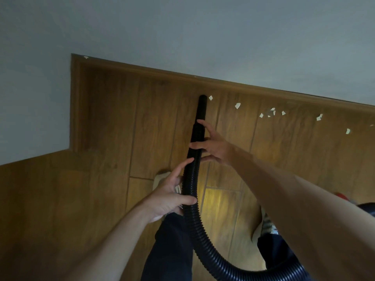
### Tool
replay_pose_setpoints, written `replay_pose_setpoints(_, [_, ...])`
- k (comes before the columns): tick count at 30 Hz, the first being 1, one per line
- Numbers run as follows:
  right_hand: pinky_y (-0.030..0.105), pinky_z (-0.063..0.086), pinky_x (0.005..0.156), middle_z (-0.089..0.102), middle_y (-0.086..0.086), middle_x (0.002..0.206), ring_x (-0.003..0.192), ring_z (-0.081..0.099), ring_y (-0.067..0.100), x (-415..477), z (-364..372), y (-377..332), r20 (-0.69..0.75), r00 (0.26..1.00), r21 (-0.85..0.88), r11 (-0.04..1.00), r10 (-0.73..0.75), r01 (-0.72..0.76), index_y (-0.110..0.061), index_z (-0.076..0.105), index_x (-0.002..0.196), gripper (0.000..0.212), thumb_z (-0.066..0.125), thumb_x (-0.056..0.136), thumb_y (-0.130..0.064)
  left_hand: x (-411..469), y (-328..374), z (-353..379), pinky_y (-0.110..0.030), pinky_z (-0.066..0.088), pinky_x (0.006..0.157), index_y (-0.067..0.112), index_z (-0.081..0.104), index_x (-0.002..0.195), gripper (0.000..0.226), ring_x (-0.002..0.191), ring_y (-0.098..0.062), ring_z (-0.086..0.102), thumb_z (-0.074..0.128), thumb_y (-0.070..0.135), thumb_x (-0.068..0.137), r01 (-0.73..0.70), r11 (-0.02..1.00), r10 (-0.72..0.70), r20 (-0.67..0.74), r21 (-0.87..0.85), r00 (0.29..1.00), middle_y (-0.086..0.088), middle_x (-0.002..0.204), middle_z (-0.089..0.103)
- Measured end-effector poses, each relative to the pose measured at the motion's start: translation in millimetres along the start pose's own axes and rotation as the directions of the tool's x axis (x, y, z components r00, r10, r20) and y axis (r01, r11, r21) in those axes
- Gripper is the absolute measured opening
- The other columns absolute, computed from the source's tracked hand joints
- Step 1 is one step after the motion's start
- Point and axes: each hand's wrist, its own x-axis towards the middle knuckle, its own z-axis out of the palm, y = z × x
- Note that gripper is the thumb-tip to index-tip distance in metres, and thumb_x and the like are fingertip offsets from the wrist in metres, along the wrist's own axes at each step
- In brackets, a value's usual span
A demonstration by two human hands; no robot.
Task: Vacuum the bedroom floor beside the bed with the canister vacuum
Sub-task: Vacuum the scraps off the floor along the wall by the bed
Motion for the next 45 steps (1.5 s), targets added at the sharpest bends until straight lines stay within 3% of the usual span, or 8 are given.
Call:
replay_pose_setpoints(11, [0.042, 0.061, 0.076, 0.062, 0.011, 0.124, 0.102, 0.071, 0.027, -18.5, -32.2, 19.7, -0.072, 0.997, 0.073, 0.997, -0.011, 0.017, -0.050, 0.031, 0.145, 0.091, 0.078, 0.081, -0.004, 11.5, -0.7, 27.3, -0.047, 0.061, 0.070, 0.066, 0.041, 0.129, 0.095, 0.103, -0.031, 0.066, 0.073, -0.009, 0.079, 0.017, 0.996, -0.020, 0.032, 0.085, 0.999, -0.009, 0.129, 0.053])
replay_pose_setpoints(15, [0.043, 0.061, 0.077, 0.063, 0.011, 0.124, 0.100, 0.072, 0.027, -24.4, -39.8, 27.1, -0.092, 0.996, 0.104, 0.994, -0.017, 0.026, -0.050, 0.032, 0.144, 0.090, 0.077, 0.082, -0.004, 13.7, -1.3, 34.9, -0.032, 0.056, 0.056, 0.068, 0.040, 0.128, 0.095, 0.089, -0.025, 0.069, 0.074, -0.006, 0.080, 0.025, 0.990, -0.032, 0.046, 0.135, 0.998, -0.004, 0.130, 0.052])
replay_pose_setpoints(19, [0.040, 0.061, 0.073, 0.060, 0.011, 0.128, 0.104, 0.069, 0.029, -31.2, -49.7, 35.3, -0.116, 0.993, 0.139, 0.990, -0.023, 0.039, -0.048, 0.033, 0.145, 0.089, 0.077, 0.082, -0.004, 16.9, -0.5, 43.5, -0.028, 0.057, 0.051, 0.063, 0.040, 0.132, 0.094, 0.098, -0.030, 0.066, 0.072, -0.009, 0.080, 0.031, 0.991, -0.042, 0.083, 0.129, 0.996, -0.003, 0.131, 0.049])
replay_pose_setpoints(23, [0.039, 0.061, 0.072, 0.058, 0.011, 0.130, 0.106, 0.068, 0.029, -38.4, -61.3, 42.7, -0.128, 0.991, 0.165, 0.985, -0.037, 0.058, -0.047, 0.032, 0.146, 0.088, 0.076, 0.083, -0.004, 20.2, 0.9, 54.7, -0.021, 0.051, 0.040, 0.059, 0.038, 0.136, 0.094, 0.087, -0.025, 0.062, 0.069, -0.011, 0.082, 0.031, 0.988, -0.046, 0.097, 0.151, 0.994, -0.005, 0.134, 0.047])
replay_pose_setpoints(26, [0.040, 0.061, 0.073, 0.056, 0.011, 0.133, 0.107, 0.067, 0.030, -41.3, -68.7, 48.6, -0.127, 0.991, 0.174, 0.982, -0.046, 0.068, -0.046, 0.032, 0.146, 0.087, 0.075, 0.083, -0.004, 24.8, -3.1, 60.9, -0.022, 0.052, 0.043, 0.063, 0.041, 0.131, 0.094, 0.094, -0.029, 0.063, 0.071, -0.011, 0.080, 0.027, 0.985, -0.045, 0.102, 0.171, 0.994, -0.005, 0.134, 0.047])
replay_pose_setpoints(29, [0.043, 0.061, 0.076, 0.055, 0.012, 0.134, 0.108, 0.067, 0.032, -43.5, -75.1, 54.3, -0.125, 0.991, 0.190, 0.979, -0.057, 0.080, -0.046, 0.032, 0.146, 0.087, 0.076, 0.083, -0.004, 28.0, -5.4, 66.6, -0.022, 0.052, 0.042, 0.063, 0.041, 0.131, 0.094, 0.088, -0.026, 0.063, 0.071, -0.011, 0.080, 0.029, 0.983, -0.048, 0.101, 0.184, 0.994, -0.005, 0.132, 0.049])
replay_pose_setpoints(38, [0.038, 0.061, 0.068, 0.057, 0.010, 0.131, 0.102, 0.069, 0.028, -45.5, -83.5, 58.3, -0.130, 0.987, 0.198, 0.973, -0.097, 0.122, -0.045, 0.031, 0.148, 0.088, 0.076, 0.083, -0.005, 38.2, -9.8, 75.4, -0.034, 0.058, 0.054, 0.066, 0.040, 0.130, 0.096, 0.103, -0.032, 0.066, 0.075, -0.007, 0.078, 0.024, 0.959, -0.045, 0.069, 0.281, 0.997, -0.002, 0.131, 0.052])
replay_pose_setpoints(45, [0.035, 0.060, 0.064, 0.055, 0.010, 0.134, 0.102, 0.069, 0.028, -58.3, -103.3, 75.4, -0.132, 0.987, 0.257, 0.959, -0.088, 0.119, -0.047, 0.031, 0.147, 0.089, 0.076, 0.083, -0.004, 43.0, -12.5, 95.9, -0.026, 0.053, 0.046, 0.067, 0.038, 0.129, 0.097, 0.088, -0.026, 0.069, 0.075, -0.007, 0.079, 0.027, 0.940, -0.060, 0.086, 0.341, 0.994, -0.001, 0.129, 0.055])
